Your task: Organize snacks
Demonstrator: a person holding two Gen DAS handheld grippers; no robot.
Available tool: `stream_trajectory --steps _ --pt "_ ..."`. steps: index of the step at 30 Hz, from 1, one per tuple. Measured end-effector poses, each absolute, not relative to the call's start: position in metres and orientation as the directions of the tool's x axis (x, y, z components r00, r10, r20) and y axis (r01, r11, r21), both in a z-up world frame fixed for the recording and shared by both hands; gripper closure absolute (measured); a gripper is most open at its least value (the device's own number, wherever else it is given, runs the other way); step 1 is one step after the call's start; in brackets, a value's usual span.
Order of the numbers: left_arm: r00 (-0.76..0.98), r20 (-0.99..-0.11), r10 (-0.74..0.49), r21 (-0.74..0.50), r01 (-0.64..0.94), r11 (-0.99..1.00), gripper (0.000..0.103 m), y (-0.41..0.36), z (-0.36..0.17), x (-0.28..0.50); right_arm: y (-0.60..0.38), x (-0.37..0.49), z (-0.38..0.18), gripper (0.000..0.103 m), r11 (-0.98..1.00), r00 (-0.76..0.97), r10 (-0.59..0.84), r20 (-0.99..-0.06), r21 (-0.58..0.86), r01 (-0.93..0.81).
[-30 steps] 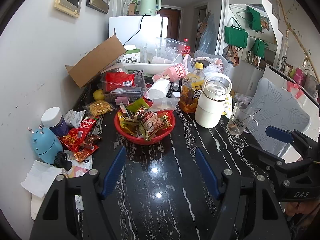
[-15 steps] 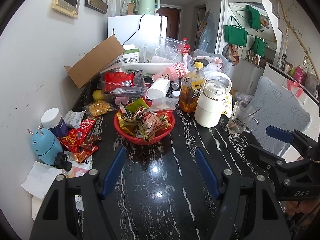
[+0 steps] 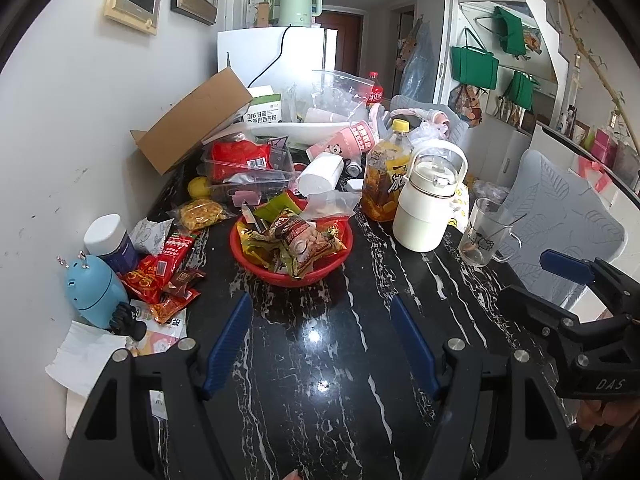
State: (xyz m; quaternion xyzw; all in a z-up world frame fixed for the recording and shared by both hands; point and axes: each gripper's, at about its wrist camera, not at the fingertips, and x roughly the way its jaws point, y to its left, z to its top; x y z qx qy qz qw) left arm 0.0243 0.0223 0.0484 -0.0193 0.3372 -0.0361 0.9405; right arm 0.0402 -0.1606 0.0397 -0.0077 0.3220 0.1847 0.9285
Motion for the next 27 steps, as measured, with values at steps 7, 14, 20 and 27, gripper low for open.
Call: stream_trajectory --steps 7,14,20,27 --pt "0.770 -0.635 -0.071 -0.047 0.054 0.997 0.032 0.0207 0.0489 0.0246 -0.1634 0.0411 0.0395 0.005 0.934 0.724 0.333 -0.604 0.107 -0.341" --pt "0.772 -0.632 -0.062 -0.036 0.051 0.998 0.032 0.0196 0.0498 0.0235 -0.1646 0.0417 0.0392 0.005 0.936 0.725 0.327 -0.606 0.104 -0.336" --pt "0.771 -0.633 -0.069 -0.038 0.058 0.998 0.032 0.0198 0.0511 0.0236 -0.1651 0.0422 0.0390 0.005 0.937 0.725 0.325 -0.607 0.104 -0.334" --pt "0.771 -0.633 -0.070 -0.036 0.062 0.997 0.032 0.0193 0.0530 0.0238 -0.1650 0.0424 0.0389 0.005 0.937 0.725 0.324 -0.608 0.103 -0.333"
